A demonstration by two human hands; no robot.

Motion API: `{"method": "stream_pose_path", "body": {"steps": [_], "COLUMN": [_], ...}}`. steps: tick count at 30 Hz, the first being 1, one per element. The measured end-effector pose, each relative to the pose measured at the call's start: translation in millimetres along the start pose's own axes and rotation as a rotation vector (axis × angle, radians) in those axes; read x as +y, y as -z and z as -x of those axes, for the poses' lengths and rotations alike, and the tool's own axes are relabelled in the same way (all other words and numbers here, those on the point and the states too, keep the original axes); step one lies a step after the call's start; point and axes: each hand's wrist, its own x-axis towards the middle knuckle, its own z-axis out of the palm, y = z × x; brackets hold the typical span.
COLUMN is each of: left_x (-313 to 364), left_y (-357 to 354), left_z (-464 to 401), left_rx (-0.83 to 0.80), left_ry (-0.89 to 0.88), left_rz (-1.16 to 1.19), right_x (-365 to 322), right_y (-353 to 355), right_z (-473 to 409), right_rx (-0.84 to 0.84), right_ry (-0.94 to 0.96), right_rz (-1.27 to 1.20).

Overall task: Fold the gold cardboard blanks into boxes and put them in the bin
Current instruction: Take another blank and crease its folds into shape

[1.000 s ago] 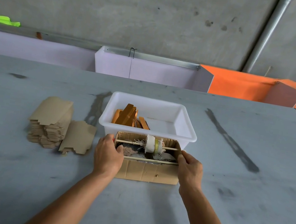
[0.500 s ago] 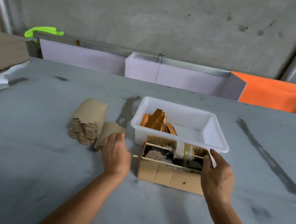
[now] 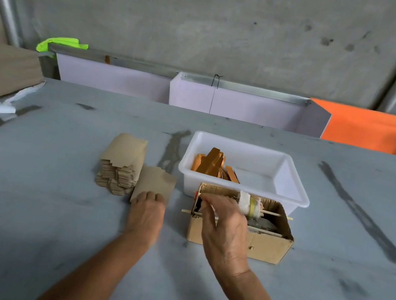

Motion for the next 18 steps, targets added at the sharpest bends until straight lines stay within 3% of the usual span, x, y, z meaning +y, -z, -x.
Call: {"method": "stream_pose_path", "body": {"steps": [3, 11, 18], "left_x": [-4, -19, -42], "left_y": [4, 22, 45], "left_z": [5, 8, 5], "left_rx": [0.043, 0.064, 0.379], "left_ry": [-0.005, 0.178, 0.366], "left_rz": [0.105, 0.244, 0.683], "right_x": [0, 2, 3], "right_y": [-6, -10, -10], "right_z": [1, 2, 4], "right_rx": [-0.013, 0.002, -0.02], "right_ry": [-0.035, -0.113, -0.138], "right_rz": [-0.012, -0.037, -0.066]}}
